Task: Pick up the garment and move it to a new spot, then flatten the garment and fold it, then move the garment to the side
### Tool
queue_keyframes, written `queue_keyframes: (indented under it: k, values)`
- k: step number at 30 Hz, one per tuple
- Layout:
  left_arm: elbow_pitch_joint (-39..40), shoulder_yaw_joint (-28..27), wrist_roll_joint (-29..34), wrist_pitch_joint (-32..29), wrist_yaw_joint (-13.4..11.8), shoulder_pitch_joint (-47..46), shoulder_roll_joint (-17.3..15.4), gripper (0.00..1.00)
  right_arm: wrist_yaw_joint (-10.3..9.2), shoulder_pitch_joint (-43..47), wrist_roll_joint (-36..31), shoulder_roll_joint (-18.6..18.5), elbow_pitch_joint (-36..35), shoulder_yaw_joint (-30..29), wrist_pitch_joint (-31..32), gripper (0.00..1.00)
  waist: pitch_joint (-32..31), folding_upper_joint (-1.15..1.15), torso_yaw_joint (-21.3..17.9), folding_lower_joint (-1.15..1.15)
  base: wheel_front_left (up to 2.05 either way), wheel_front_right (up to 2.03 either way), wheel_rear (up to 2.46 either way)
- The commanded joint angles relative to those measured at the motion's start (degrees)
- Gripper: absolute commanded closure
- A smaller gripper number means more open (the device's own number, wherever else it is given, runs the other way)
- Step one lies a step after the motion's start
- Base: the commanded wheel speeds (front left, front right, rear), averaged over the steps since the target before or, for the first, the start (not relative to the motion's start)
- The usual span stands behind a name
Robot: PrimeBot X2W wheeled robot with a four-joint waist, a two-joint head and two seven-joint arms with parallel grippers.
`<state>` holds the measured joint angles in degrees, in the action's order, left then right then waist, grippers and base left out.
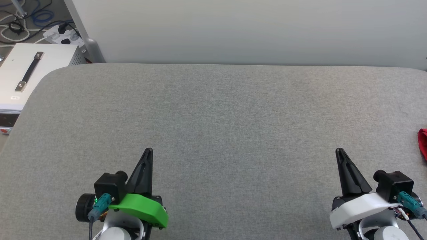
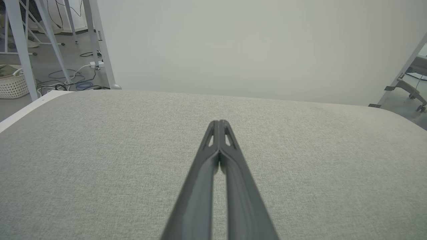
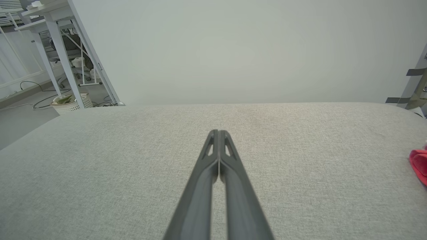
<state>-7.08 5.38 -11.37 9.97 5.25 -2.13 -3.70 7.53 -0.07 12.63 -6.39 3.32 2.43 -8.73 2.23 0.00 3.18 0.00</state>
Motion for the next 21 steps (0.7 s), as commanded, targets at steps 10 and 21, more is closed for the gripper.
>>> queue_keyframes:
  k: [10, 21]
  values:
    - [1.24, -0.91, 2.32, -1.54, -1.11, 0.87, 0.32, 1.0, -0.02, 0.03, -2.29, 0.69, -0.79, -0.45, 1.48, 1.0, -0.33, 0.0, -0.47, 0.0, 0.0, 0.0, 0.0]
    - [2.1, -1.57, 3.65, -2.79, -1.72, 1.05, 0.39, 1.0, -0.02, 0.04, -3.82, 1.11, -1.16, -0.75, 2.55, 1.0, -0.61, 0.0, -0.87, 0.0, 0.0, 0.0, 0.0]
